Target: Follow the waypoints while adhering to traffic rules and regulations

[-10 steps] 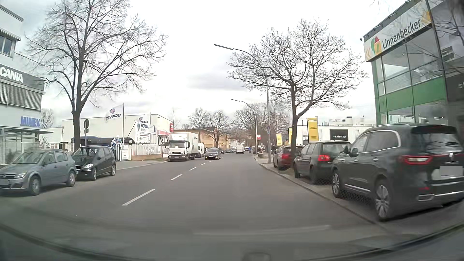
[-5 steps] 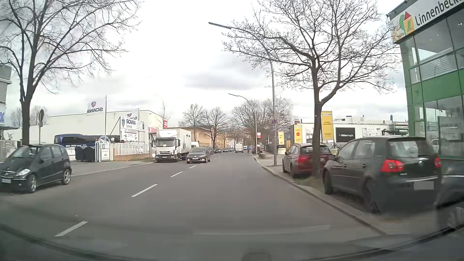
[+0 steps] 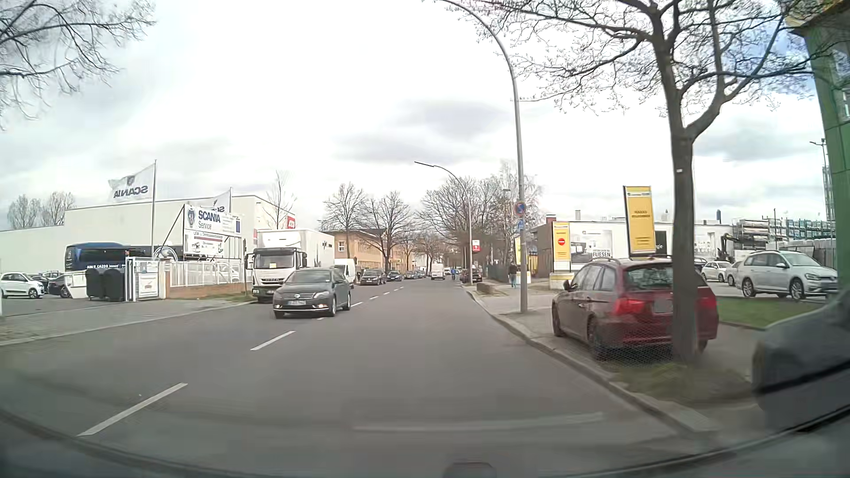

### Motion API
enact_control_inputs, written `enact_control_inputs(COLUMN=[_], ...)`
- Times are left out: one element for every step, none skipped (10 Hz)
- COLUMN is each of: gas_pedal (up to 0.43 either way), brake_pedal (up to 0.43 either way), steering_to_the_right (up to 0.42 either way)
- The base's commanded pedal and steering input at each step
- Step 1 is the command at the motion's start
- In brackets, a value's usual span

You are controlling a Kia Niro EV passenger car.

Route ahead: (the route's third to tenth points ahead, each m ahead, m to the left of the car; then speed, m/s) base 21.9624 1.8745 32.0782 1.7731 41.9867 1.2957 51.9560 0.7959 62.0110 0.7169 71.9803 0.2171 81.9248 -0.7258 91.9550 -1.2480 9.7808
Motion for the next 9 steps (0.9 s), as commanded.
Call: enact_control_inputs(gas_pedal=[0.028, 0.028, 0.028, 0.039, 0.039, 0.039, 0.039, 0.039, 0.039], brake_pedal=[0.0, 0.0, 0.0, 0.0, 0.0, 0.0, 0.0, 0.0, 0.0], steering_to_the_right=[-0.003, -0.003, -0.003, -0.003, -0.003, -0.003, -0.002, -0.002, -0.002])
